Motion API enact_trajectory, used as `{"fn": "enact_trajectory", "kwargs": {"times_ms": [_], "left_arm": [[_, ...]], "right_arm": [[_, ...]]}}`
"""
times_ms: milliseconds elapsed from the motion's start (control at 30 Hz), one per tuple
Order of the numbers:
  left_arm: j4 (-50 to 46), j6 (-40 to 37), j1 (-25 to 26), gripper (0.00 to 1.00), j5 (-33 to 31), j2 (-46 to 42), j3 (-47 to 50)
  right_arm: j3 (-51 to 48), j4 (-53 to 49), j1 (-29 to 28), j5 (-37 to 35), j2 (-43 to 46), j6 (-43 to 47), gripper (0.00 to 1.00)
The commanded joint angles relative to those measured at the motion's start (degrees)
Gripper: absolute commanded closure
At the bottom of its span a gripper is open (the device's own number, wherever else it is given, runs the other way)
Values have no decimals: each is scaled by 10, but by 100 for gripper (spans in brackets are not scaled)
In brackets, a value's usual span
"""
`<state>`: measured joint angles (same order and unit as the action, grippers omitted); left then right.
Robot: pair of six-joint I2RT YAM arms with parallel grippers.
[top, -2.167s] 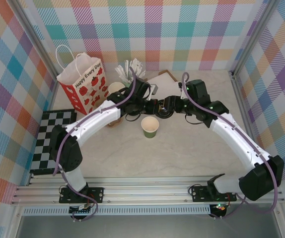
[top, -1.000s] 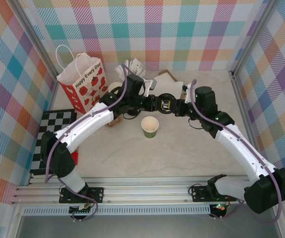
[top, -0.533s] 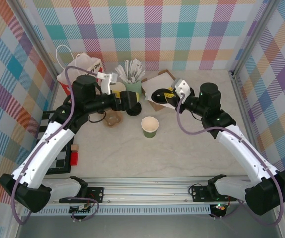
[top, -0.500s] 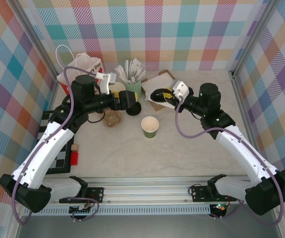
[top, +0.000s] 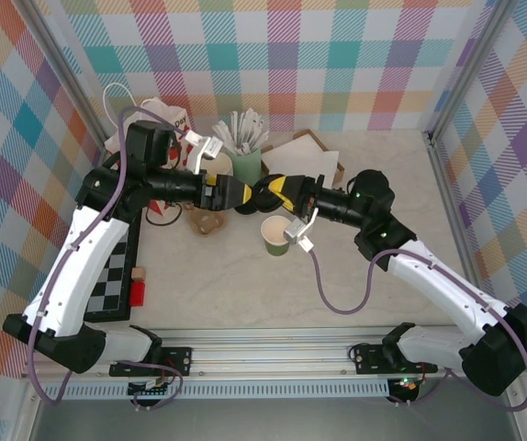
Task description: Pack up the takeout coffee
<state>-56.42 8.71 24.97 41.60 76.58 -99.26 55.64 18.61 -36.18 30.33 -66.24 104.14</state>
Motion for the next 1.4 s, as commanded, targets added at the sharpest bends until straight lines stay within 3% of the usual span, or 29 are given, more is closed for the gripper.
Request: {"fn": "enact_trajectory", "kwargs": {"times_ms": [0, 233, 533, 933, 1033, 1367], "left_arm": [[-55, -33, -3, 27, 28, 24, -23], [-69, -44, 0, 40, 17, 52, -36], [-65, -62, 0, 68, 48, 66, -39], [-98, -122, 0, 68, 110, 76, -27], [-108, -130, 0, 68, 101, 80, -27], [-124, -152, 0, 88, 114, 93, -26]], "right_arm": [[34, -26, -9, 59, -7, 108, 100], [43, -16, -31, 69, -18, 94, 100], [50, -29, -50, 64, -18, 45, 100], [58, -28, -53, 47, -20, 19, 100], [58, -26, -54, 50, -22, 20, 100], [68, -6, -64, 33, -37, 38, 100]]}}
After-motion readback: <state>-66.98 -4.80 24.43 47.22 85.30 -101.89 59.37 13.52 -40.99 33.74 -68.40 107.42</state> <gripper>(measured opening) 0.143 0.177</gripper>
